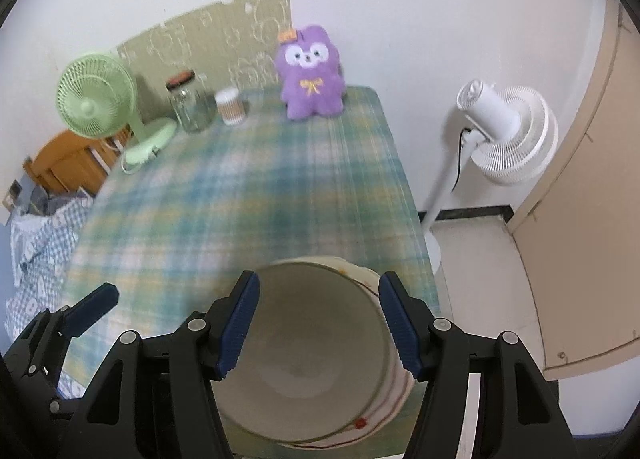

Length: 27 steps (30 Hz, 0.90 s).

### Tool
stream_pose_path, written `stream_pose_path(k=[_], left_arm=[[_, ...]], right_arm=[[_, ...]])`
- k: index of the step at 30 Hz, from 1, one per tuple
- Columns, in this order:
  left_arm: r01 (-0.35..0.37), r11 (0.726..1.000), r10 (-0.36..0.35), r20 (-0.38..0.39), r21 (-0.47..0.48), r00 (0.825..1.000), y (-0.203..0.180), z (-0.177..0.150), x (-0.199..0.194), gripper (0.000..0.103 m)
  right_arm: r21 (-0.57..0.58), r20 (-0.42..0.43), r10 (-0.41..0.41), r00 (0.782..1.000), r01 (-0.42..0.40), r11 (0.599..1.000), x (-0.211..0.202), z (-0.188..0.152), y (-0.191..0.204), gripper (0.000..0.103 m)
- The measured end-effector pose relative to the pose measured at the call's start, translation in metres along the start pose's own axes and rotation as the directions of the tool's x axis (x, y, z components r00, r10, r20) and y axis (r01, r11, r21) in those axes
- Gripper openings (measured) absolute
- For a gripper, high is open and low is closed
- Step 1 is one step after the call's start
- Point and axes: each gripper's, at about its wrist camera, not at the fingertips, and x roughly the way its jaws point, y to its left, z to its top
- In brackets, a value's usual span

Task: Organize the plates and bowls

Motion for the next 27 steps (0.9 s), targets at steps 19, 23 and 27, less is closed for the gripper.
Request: stream_pose_path(k=[19,23,27], left_arm=[[0.000,0.992,-0.018,0.146,0.123,0.989,0.157,-0.015,-0.057,0.100],[0.000,0.994,-0.018,0.159,0.110,0.987,0.181,-0.024,-0.059,0.102],[-0.030,0.997,0.016,0.177,0.072,0.984,0.201,-0.037,-0.062,0.102]], right_arm=[[0.129,0.206,-0.123,0.971,0.098,0.987,-0.051,-0.039,0.144,0.082],[0.134,0.242,-0.138,0.960,0.108,0.985,-0.055,-0.052,0.160,0.082],[0.120,0.257,-0.135,0.957,0.107,0.987,-0.054,-0.066,0.167,0.083]])
